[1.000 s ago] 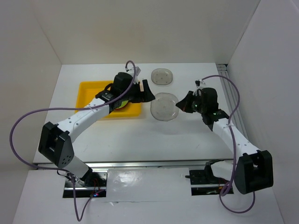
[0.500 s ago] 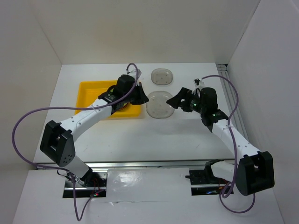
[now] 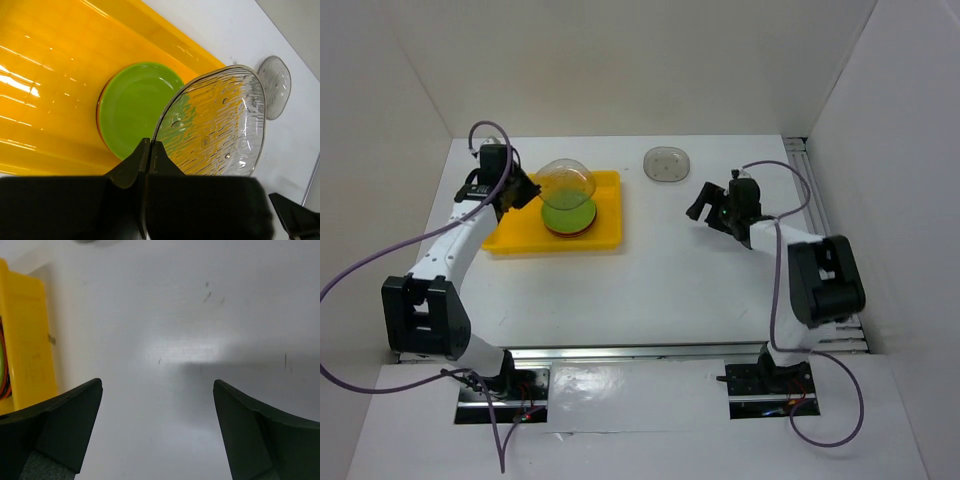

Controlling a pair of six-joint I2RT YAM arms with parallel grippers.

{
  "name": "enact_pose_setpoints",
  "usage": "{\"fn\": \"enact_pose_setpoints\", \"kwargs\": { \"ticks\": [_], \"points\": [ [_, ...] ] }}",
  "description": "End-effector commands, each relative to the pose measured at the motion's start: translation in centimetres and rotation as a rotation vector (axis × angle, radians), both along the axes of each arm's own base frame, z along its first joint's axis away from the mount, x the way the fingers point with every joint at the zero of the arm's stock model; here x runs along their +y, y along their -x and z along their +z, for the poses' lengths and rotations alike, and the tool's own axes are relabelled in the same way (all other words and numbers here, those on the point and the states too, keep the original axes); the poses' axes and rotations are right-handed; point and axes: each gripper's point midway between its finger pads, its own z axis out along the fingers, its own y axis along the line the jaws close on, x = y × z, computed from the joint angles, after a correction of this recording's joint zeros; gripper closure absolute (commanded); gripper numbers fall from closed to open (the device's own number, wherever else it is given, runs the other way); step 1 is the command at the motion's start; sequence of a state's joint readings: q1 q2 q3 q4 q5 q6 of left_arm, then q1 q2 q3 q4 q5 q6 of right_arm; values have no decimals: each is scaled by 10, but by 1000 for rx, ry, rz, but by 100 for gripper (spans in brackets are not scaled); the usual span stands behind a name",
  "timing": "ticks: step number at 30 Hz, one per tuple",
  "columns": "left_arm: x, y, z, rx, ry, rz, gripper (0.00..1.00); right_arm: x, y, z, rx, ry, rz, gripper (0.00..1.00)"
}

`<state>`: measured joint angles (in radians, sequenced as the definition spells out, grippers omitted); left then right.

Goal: Place the plates into the plastic bin on the countertop

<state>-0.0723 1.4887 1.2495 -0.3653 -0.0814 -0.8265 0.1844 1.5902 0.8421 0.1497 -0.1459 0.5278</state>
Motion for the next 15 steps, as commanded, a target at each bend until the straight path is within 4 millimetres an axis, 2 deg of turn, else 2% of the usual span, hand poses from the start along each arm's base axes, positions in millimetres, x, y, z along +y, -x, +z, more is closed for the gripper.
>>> {"fn": "enact_pose_setpoints", "kwargs": {
  "ticks": [1,2,3,4,5,6,7,8,9,10,11,12,13,14,15],
  "points": [
    [4,2,0,-7,33,16,100,2,-77,50,-200,-16,7,2],
    [8,1,-4,2,32,25,100,1,-89,16,-133,-6,16,4],
    [15,1,-11,20,32,41,100,2,-99,9,-114,-19,32,4],
    [19,4,-17,34,31,50,100,8,-122,26,-158,-40,38,5],
    [23,5,-21,43,31,60,100,7,-130,-6,-95,-51,38,5],
    [26,8,-27,55,19,74,100,10,-138,-12,-86,-55,47,5],
    [26,8,-27,55,19,74,100,7,-157,-2,-103,-67,33,5],
    [31,10,-32,67,12,90,100,9,-162,-29,-56,-67,39,5],
    [31,10,-32,67,12,90,100,10,-170,-34,-46,-66,39,5],
    [33,12,-36,76,5,98,100,12,-185,-24,-60,-68,39,5],
    [33,12,-36,76,5,98,100,12,-190,-31,-50,-58,44,5],
    [35,13,-37,84,-2,105,100,14,-193,-55,-8,-59,51,5],
    [35,13,-43,98,-2,105,99,13,-205,-48,-12,-43,45,5],
    [36,13,-43,99,9,103,93,13,-209,-53,1,-42,45,5],
    [35,9,-49,116,8,91,86,11,-211,-74,33,-26,41,5]
  ]
}}
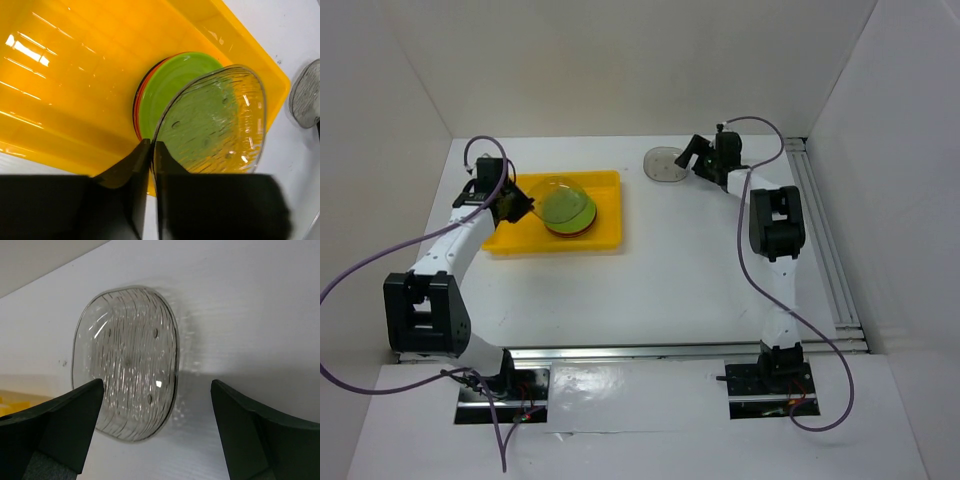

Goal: Place the plates into the plastic bin on the countertop

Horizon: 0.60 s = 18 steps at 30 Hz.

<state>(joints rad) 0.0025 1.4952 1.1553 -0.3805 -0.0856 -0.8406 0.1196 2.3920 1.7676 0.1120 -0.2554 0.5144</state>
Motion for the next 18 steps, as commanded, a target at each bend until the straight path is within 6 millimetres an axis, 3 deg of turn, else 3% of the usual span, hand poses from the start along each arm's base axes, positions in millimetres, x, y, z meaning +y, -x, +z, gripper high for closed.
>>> {"fn": "enact_pose_setpoints", "kwargs": {
  "ticks": [1,5,6,7,10,12,13,15,16,18],
  "points": [
    [0,-13,-5,1,15,-7,75,-6,-4,-33,113,43,-3,5],
    [-2,-12,-17,42,18,-22,42,-11,-9,-48,142,65,-30,10],
    [-2,-12,-17,42,18,-22,22,-11,-7,-49,152,67,-30,13],
    [-2,-12,-17,42,18,-22,17,-13,-6,-54,161,75,-40,15],
    [-6,-7,-21,68,0,-27,7,-14,-3,-61,178,85,-34,30],
    [-7,-7,-10,56,-18,-22,4,-9,3,-65,202,89,-24,39],
    [-12,-3,-5,62,-25,-31,3,-9,4,-70,209,99,-18,50],
    [-11,2,13,32,-52,-30,0,-9,3,-71,223,100,-17,61],
    [-11,5,19,23,-52,-29,0,-4,5,-75,230,110,-3,76],
    [-8,14,39,-23,-63,-28,0,-8,4,-74,238,117,-28,92]
  ]
}}
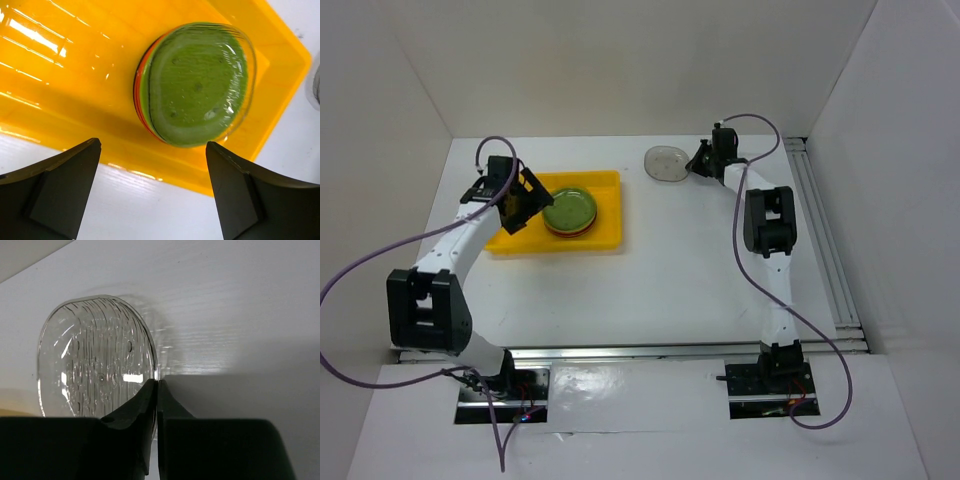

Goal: Place the plates into the plastic bin on the countertop

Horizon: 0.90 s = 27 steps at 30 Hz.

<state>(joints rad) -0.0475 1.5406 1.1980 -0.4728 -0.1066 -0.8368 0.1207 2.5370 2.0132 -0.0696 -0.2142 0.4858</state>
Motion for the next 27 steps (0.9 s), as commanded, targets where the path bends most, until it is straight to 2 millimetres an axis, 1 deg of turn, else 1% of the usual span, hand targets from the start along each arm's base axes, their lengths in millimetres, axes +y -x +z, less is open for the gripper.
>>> {"fn": "enact_pose_setpoints", "kwargs": {
  "ticks": [1,2,3,4,5,6,7,8,9,10,11,12,13,14,15,16,17,18,19,20,21,22,23,24,25,26,27],
  "points": [
    [5,10,60,-132,-46,-8,0,-3,26,-52,170,62,-11,98],
    [5,14,64,-144,-46,-8,0,-6,24,-47,163,64,-34,100],
    [3,16,72,-164,-43,-28,0,-8,30,-49,185,69,-49,100],
    [1,21,85,-202,-44,-50,0,-9,28,-25,154,50,-72,100],
    [-3,25,86,-206,-35,-79,0,-10,30,-13,138,42,-88,100],
    [-15,25,92,-237,4,-138,0,-14,41,-17,134,51,-100,100],
    [-29,26,97,-260,15,-198,0,-17,42,30,57,39,-121,100],
    [-38,27,107,-292,35,-231,0,-28,47,44,32,69,-171,100],
    [-51,29,107,-303,66,-293,0,-28,68,36,59,87,-175,100],
    [-68,26,117,-350,89,-347,0,-33,77,50,34,109,-177,100],
    [-79,27,121,-373,99,-390,0,-22,89,97,-50,113,-161,100],
    [-89,28,122,-386,110,-420,0,-21,98,108,-83,132,-156,100],
    [-102,25,122,-392,125,-470,0,-17,120,95,-59,147,-122,100],
    [-119,27,121,-386,134,-513,0,-3,133,126,-135,151,-44,100],
    [-128,23,121,-388,132,-530,2,10,146,132,-156,130,30,100],
    [-137,20,128,-401,130,-545,2,16,163,122,-146,125,69,100],
    [-154,18,120,-377,128,-590,2,23,175,124,-147,111,100,100],
    [-161,14,118,-380,122,-598,2,34,188,145,-196,72,153,100],
    [-169,13,118,-378,126,-615,2,36,196,148,-209,57,175,100],
    [-175,10,117,-377,122,-621,2,43,209,142,-198,49,206,100],
    [-185,7,104,-346,118,-635,2,53,220,153,-222,37,236,100],
    [-190,6,100,-336,119,-644,2,60,228,156,-227,20,271,100],
    [-190,1,98,-332,113,-637,2,64,234,156,-227,15,289,100],
    [-197,1,96,-336,115,-651,3,70,238,161,-237,6,310,100],
    [-203,-1,87,-322,116,-660,3,77,243,167,-250,-3,333,100],
    [-201,-4,82,-313,105,-650,4,79,244,168,-250,-8,342,100],
    [-201,-4,82,-312,105,-650,7,85,247,177,-270,-18,362,100]
  ]
}}
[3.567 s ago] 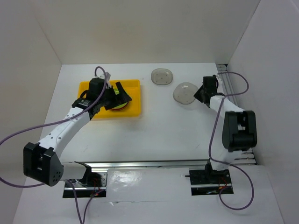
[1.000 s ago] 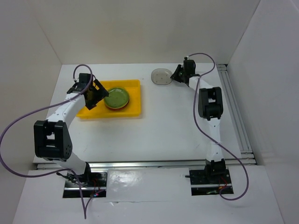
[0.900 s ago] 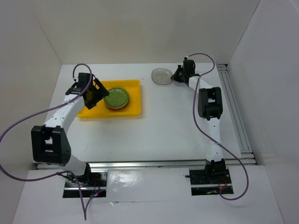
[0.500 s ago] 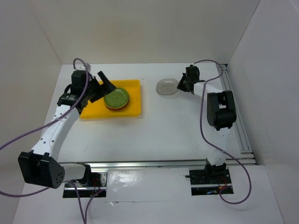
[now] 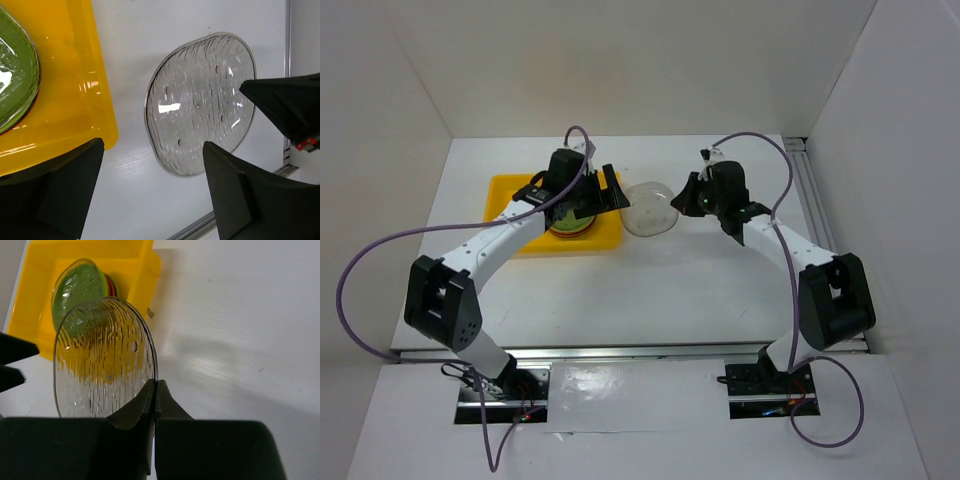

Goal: Place the plates into the plastic bin on the countertop

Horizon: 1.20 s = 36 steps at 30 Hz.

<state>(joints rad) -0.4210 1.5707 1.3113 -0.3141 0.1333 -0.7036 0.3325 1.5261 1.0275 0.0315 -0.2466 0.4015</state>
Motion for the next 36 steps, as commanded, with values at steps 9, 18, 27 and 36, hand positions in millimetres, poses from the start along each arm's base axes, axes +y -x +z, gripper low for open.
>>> {"fn": "enact_pose_setpoints", "kwargs": {
  "ticks": [9,18,27,36],
  "points": [
    [1,-23,5,-83,-27,70,82,45,25,65,-154,-102,124,100],
    [21,-24,17,-86,-58,125,100,59,33,75,-164,-137,145,100],
    [84,-28,38,-87,-29,284,100,37,18,69,-157,-87,39,0],
    [184,-38,30,-53,-40,538,100,-19,31,12,-66,-40,-56,0]
  ]
}}
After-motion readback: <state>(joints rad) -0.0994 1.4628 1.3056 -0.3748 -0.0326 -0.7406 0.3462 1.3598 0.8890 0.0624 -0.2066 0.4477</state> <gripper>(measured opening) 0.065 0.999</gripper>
